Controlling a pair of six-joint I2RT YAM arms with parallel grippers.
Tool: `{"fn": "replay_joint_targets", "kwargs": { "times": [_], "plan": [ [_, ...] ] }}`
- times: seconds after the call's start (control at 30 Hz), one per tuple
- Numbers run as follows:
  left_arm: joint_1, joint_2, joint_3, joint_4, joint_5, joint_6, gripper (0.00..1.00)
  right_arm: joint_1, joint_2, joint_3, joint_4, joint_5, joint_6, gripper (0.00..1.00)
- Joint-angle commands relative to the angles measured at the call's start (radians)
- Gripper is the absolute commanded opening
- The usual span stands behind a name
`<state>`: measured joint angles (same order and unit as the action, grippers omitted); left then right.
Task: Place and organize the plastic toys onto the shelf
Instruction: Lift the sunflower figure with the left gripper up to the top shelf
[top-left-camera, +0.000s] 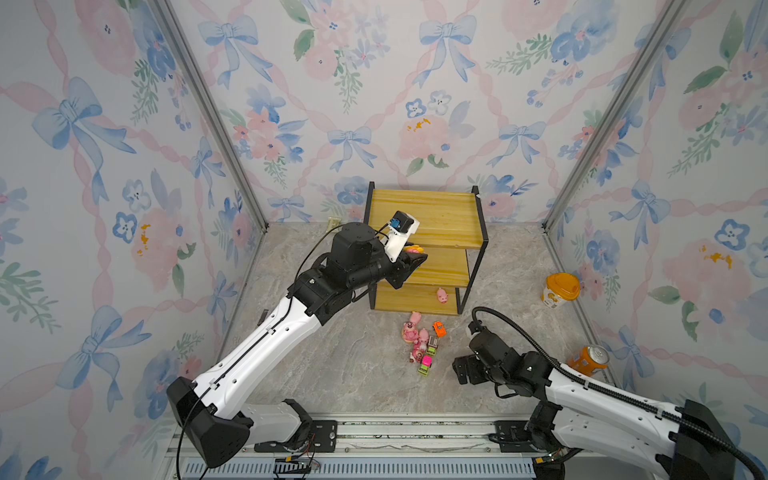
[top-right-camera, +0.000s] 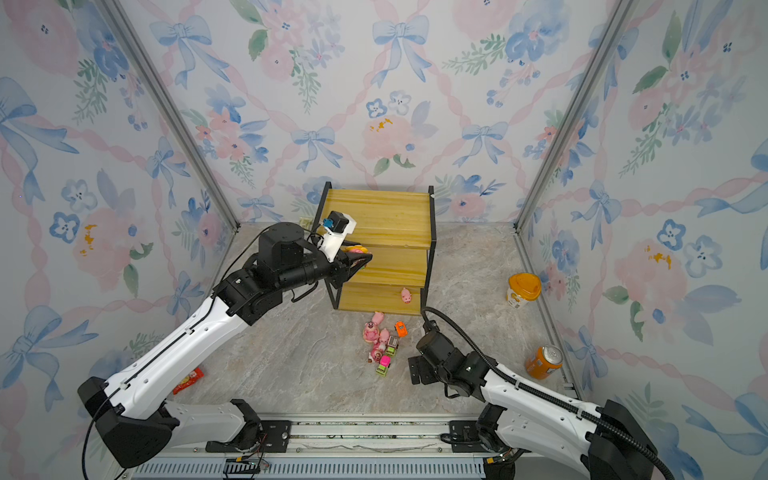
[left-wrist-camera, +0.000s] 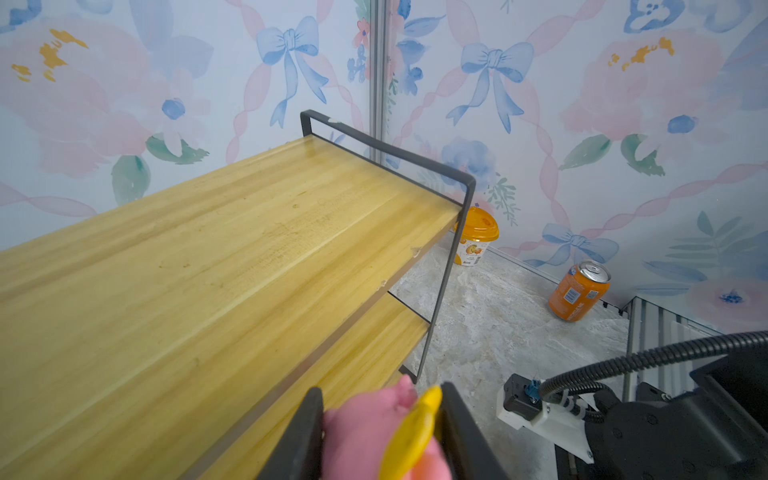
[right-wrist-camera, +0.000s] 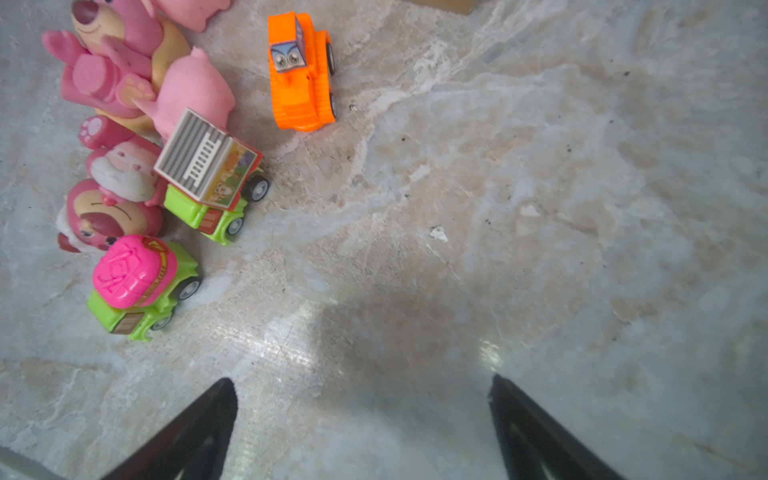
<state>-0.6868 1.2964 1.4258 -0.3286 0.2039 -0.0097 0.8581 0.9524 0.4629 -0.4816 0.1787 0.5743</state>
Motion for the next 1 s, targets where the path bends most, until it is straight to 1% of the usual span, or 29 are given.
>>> {"fn": "replay_joint_targets", "kwargs": {
  "times": [0.0, 0.13, 0.3, 0.43, 0.63, 0.8, 0.97],
  "plan": [
    [0.016, 0.016, 0.067, -0.009, 0.015, 0.042, 0.04, -0.013, 0.005, 0.022, -0.015, -0.006, -0.015, 0.97],
    [0.036, 0.051, 0.137, -0.02, -0.006, 0.057, 0.04, -0.014, 0.025, 0.03, -0.004, -0.006, -0.018, 0.97],
    [0.076, 0.112, 0.23, -0.049, 0.006, 0.053, 0.06, -0.014, 0.03, 0.027, 0.014, -0.005, -0.016, 0.97],
    [0.114, 0.172, 0.305, -0.093, 0.056, 0.043, 0.07, -0.014, 0.024, 0.024, 0.011, 0.001, -0.016, 0.97],
    [0.168, 0.267, 0.382, -0.099, 0.17, 0.006, 0.06, -0.025, 0.021, 0.025, -0.006, 0.011, -0.029, 0.97],
    [0.171, 0.343, 0.454, -0.103, 0.242, -0.007, 0.05, -0.035, 0.016, 0.021, -0.004, 0.015, -0.034, 0.97],
    [0.171, 0.413, 0.536, -0.132, 0.262, -0.015, 0.05, -0.053, 0.0, 0.007, -0.001, 0.012, -0.034, 0.97]
  ]
}}
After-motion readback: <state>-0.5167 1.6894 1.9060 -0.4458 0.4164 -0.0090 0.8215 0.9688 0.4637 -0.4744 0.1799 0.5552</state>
